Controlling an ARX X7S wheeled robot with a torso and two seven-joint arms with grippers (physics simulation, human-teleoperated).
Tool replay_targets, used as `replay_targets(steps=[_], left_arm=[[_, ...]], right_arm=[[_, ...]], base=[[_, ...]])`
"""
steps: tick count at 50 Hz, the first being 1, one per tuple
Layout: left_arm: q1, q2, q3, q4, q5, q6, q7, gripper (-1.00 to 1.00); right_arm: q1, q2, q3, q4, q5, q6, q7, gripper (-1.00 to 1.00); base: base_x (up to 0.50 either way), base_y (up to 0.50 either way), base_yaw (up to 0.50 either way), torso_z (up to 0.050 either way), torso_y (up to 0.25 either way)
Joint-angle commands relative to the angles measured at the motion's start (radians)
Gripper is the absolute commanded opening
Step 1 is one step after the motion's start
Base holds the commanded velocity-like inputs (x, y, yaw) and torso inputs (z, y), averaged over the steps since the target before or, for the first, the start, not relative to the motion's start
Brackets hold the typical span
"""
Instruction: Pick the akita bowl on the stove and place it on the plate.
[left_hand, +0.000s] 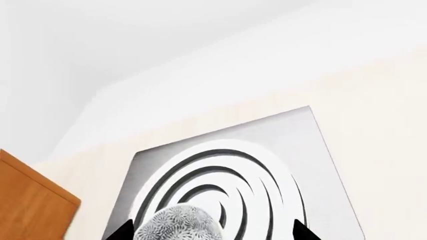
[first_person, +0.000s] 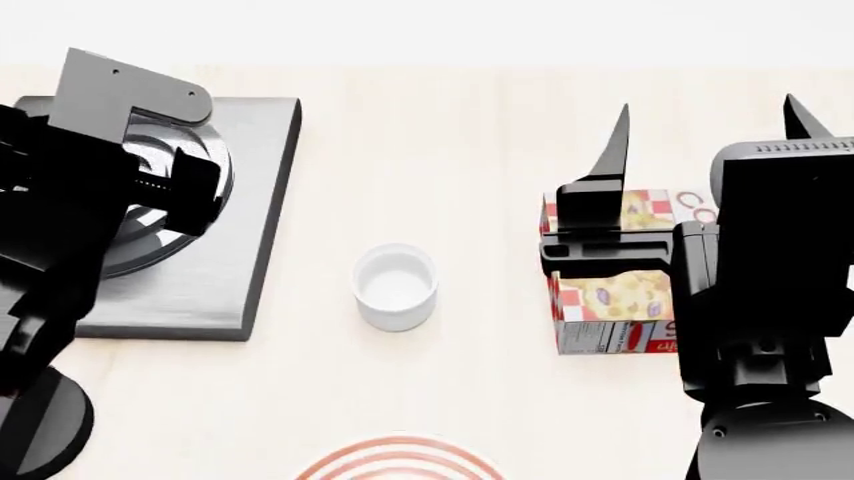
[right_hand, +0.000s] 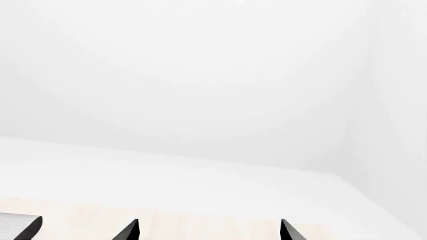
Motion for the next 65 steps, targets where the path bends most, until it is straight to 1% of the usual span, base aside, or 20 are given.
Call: replay_targets(steps=[1, 13, 65], left_arm=[[0.018, -0.006, 0.001, 0.006, -0.005, -0.018, -0.006, 1.00], [0.017, -0.011, 0.007, -0.030, 0.002, 0.000, -0.009, 1.00], [0.069, -0.042, -0.004, -0.057, -0.010, 0.006, -0.031, 1.00]], right_arm=[[-0.001, 0.003, -0.001, -0.001, 0.003, 0.000, 0.003, 1.00], [0.000, 0.005, -0.003, 0.002, 0.006, -0.002, 0.006, 1.00], [0.000, 0.014, -0.007, -0.001, 0.022, -0.002, 0.020, 1.00]], base=[[0.00, 0.00, 0.00, 0.000, 0.000], [0.00, 0.00, 0.00, 0.000, 0.000], [0.00, 0.00, 0.00, 0.000, 0.000]])
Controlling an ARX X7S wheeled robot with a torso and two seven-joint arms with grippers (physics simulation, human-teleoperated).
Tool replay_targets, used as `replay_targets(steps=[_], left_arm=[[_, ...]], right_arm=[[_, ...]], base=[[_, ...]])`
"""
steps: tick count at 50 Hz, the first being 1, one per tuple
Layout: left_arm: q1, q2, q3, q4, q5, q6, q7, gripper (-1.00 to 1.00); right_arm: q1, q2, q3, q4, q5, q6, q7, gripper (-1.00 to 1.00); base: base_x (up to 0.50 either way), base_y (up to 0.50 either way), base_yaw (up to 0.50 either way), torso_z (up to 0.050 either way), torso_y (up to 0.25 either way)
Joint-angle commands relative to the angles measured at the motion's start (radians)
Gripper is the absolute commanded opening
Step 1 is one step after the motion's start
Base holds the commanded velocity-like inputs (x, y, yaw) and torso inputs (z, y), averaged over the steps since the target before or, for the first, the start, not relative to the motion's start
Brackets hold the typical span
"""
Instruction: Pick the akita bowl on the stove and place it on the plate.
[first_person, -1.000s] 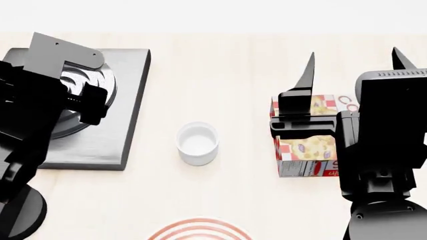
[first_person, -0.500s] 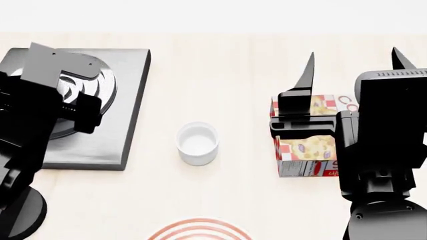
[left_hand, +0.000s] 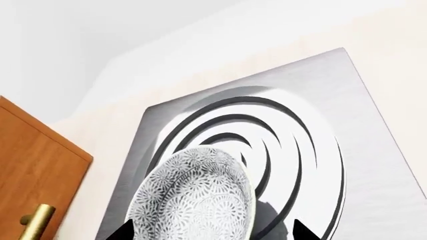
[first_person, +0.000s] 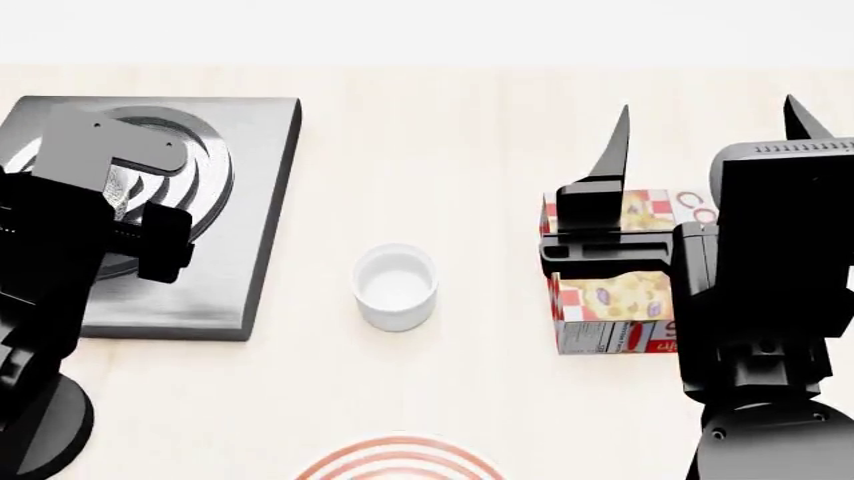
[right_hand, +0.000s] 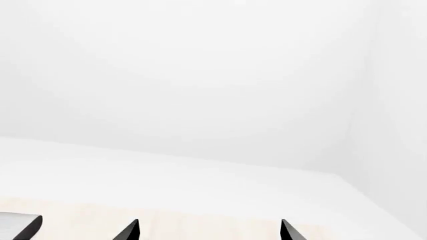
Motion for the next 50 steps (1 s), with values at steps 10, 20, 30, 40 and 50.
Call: replay_targets(steps=[10, 20, 30, 40, 50], left_arm=[[0.015, -0.009, 0.001, -0.016, -0.003, 0.010, 0.000, 1.00], [0.015, -0.011, 0.002, -0.019, -0.007, 0.016, 0.009, 1.00], [0.011, -0.016, -0.007, -0.032, -0.024, 0.027, 0.034, 1.00], [0.010, -0.024, -0.004, -0.047, -0.019, 0.039, 0.036, 1.00], [0.017, -0.032, -0.002, -0.038, -0.021, 0.033, 0.036, 1.00]], right_arm=[[0.000, 0.004, -0.002, 0.001, 0.006, -0.002, 0.005, 1.00], [0.000, 0.004, -0.005, 0.008, 0.006, -0.009, 0.007, 1.00], [-0.003, 0.006, -0.008, 0.017, 0.005, -0.022, 0.008, 1.00], [-0.005, 0.007, -0.009, 0.020, 0.007, -0.027, 0.010, 1.00], [-0.003, 0.009, -0.007, 0.013, 0.013, -0.018, 0.014, 1.00]], base=[[0.00, 0.00, 0.00, 0.000, 0.000], [0.00, 0.00, 0.00, 0.000, 0.000], [0.00, 0.00, 0.00, 0.000, 0.000], [0.00, 0.00, 0.00, 0.000, 0.000], [0.00, 0.00, 0.00, 0.000, 0.000]])
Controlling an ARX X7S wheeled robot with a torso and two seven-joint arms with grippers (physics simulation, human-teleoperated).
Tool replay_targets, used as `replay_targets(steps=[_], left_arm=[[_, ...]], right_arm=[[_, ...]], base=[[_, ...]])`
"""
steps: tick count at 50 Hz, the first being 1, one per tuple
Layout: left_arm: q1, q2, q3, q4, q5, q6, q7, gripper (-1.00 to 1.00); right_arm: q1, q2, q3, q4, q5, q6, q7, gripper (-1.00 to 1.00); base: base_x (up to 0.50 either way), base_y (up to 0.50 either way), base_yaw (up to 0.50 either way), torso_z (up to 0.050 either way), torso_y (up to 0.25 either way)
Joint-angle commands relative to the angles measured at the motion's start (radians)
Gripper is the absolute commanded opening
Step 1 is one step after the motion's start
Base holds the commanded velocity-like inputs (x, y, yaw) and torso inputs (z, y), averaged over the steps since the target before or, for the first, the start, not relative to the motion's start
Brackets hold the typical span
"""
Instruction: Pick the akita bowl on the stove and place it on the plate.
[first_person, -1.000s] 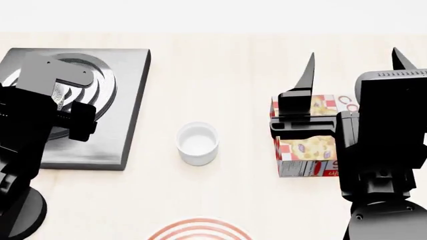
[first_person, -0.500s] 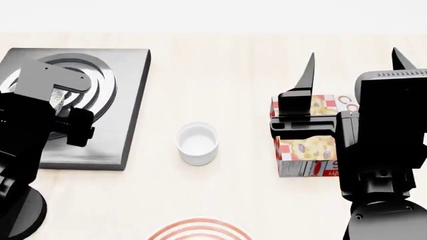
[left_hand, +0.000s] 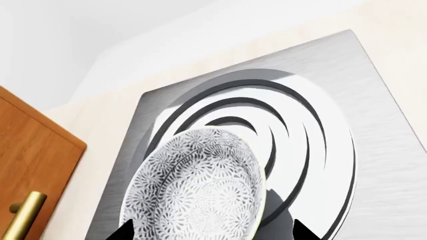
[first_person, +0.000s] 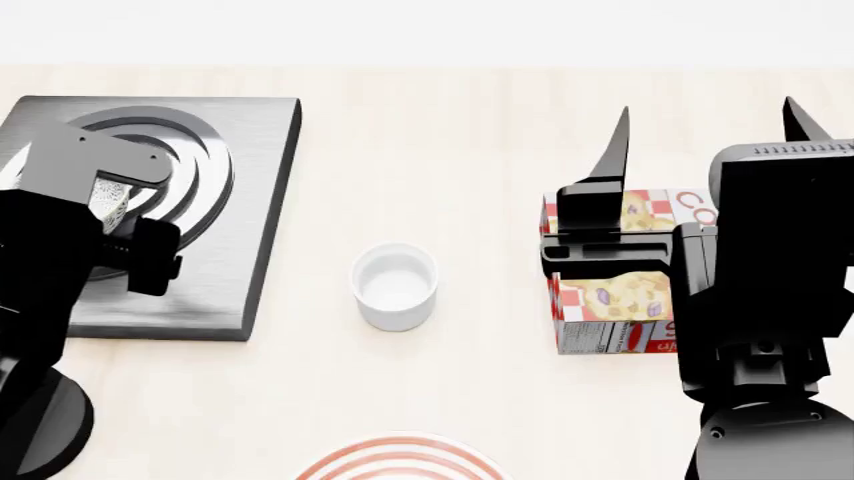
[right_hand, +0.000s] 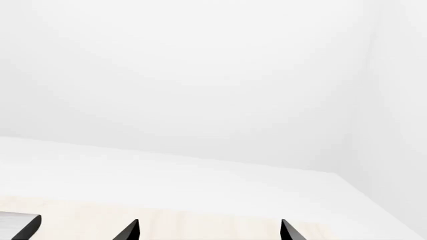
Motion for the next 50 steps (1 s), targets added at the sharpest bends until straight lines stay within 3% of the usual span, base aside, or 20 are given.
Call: replay_targets(steps=[1, 50], left_arm=[[0.001, -0.006, 0.004, -0.009, 0.000, 0.008, 0.006, 1.00], [0.017, -0.028, 0.022, -0.020, -0.001, 0.027, 0.034, 1.00]], right_arm=[[0.001, 0.002, -0.001, 0.000, 0.004, 0.001, 0.003, 1.00], [0.003, 0.010, -0.004, -0.005, 0.019, 0.005, 0.017, 1.00]], base=[[0.00, 0.00, 0.00, 0.000, 0.000], [0.00, 0.00, 0.00, 0.000, 0.000]])
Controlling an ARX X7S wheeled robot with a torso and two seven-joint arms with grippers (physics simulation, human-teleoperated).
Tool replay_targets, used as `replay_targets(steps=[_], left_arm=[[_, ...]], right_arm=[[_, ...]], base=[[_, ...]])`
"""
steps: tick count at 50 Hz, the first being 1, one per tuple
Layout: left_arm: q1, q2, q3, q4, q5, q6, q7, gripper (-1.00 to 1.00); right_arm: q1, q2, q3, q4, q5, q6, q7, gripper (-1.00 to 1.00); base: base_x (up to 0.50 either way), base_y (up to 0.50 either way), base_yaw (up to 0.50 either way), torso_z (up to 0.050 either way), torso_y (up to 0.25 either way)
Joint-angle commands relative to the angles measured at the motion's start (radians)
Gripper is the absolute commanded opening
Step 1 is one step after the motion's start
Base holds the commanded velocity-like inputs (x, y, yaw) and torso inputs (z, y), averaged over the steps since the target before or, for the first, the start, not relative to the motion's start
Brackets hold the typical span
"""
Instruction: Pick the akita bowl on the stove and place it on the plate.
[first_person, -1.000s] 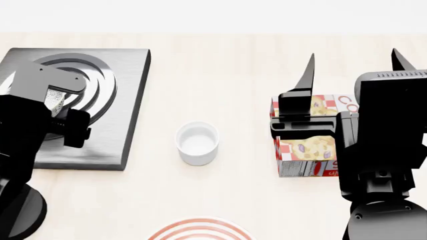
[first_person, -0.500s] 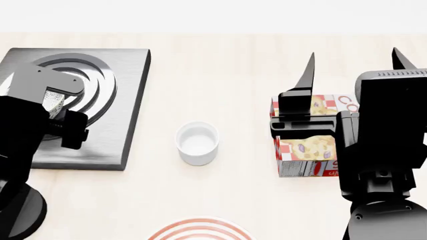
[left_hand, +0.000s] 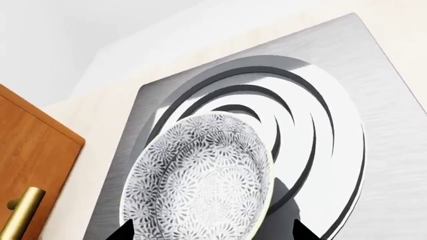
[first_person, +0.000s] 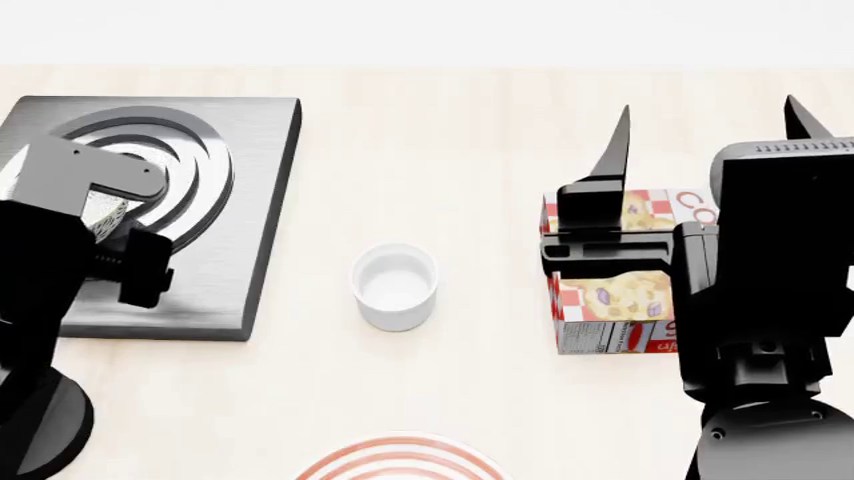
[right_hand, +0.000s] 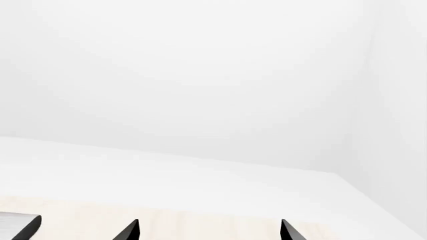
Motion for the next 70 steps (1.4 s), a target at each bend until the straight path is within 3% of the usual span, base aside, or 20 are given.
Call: replay_targets(steps=[1, 21, 22, 40, 57, 70], left_arm=[[0.004, -0.007, 0.003, -0.002, -0.001, 0.004, 0.006, 1.00], [0.002, -0.006, 0.006, -0.016, 0.000, 0.015, 0.008, 1.00], [0.001, -0.004, 0.007, -0.023, 0.001, 0.020, 0.010, -1.00], [0.010, -0.007, 0.011, 0.018, -0.008, 0.010, 0.015, -1.00], [-0.047, 0.000, -0.011, 0.051, 0.010, 0.088, -0.025, -1.00], [-0.073, -0.109, 0.103, 0.434, 0.008, -0.004, 0.112, -1.00]], right_arm=[[-0.001, 0.002, -0.002, 0.001, 0.002, -0.003, 0.003, 1.00], [-0.001, 0.004, -0.003, 0.007, 0.008, -0.009, 0.007, 1.00], [-0.001, 0.004, -0.003, 0.005, 0.008, -0.006, 0.008, 1.00], [-0.003, 0.008, -0.004, 0.010, 0.011, -0.014, 0.011, 1.00], [0.002, 0.010, -0.005, -0.004, 0.017, 0.003, 0.023, 1.00], [0.001, 0.012, -0.010, 0.007, 0.015, -0.012, 0.023, 1.00]], base=[[0.00, 0.00, 0.00, 0.000, 0.000], [0.00, 0.00, 0.00, 0.000, 0.000], [0.00, 0.00, 0.00, 0.000, 0.000], [0.00, 0.00, 0.00, 0.000, 0.000], [0.00, 0.00, 0.00, 0.000, 0.000], [0.00, 0.00, 0.00, 0.000, 0.000]])
